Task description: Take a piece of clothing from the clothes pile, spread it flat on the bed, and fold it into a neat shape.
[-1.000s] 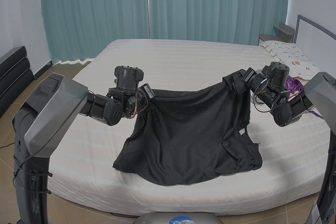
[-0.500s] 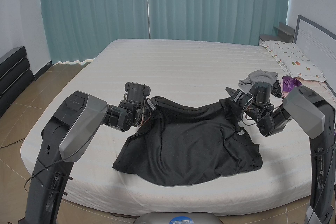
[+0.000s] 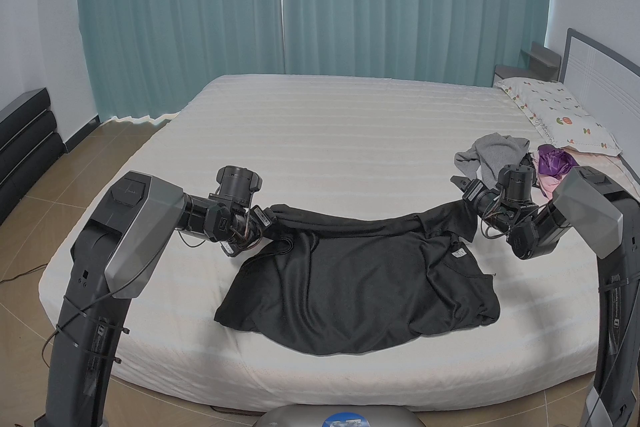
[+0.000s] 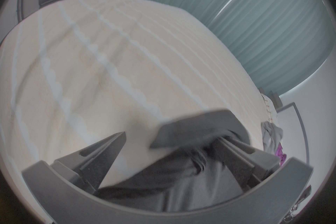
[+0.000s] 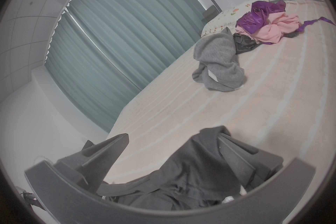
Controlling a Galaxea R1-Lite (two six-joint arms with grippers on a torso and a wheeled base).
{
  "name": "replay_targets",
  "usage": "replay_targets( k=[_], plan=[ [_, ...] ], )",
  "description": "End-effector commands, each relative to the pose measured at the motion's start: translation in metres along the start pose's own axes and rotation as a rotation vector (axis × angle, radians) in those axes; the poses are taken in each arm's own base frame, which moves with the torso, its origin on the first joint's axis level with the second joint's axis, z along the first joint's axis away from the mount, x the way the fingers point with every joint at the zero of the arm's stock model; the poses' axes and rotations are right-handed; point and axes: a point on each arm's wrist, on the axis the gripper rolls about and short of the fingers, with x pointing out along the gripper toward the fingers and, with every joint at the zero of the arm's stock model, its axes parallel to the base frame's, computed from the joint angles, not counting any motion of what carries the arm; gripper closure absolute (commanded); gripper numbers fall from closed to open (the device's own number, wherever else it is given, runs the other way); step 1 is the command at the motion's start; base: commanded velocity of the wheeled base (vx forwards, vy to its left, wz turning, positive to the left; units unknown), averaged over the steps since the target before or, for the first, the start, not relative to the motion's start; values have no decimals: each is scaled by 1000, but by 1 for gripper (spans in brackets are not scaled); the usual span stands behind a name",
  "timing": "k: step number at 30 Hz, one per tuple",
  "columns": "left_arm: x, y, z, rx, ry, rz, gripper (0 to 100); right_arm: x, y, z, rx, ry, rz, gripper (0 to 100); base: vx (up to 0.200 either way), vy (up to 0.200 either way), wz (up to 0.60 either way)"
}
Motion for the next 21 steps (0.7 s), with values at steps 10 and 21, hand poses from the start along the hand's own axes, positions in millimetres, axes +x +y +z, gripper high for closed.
replay_targets(
  k=[10, 21],
  plan=[
    [-47, 9, 20, -36, 91, -29, 0, -33, -9, 15, 30, 49, -23, 0, 0, 0, 0],
    [-83, 30, 6, -117, 97, -37, 0, -74, -10, 12, 42, 72, -6, 0, 0, 0, 0]
  ],
)
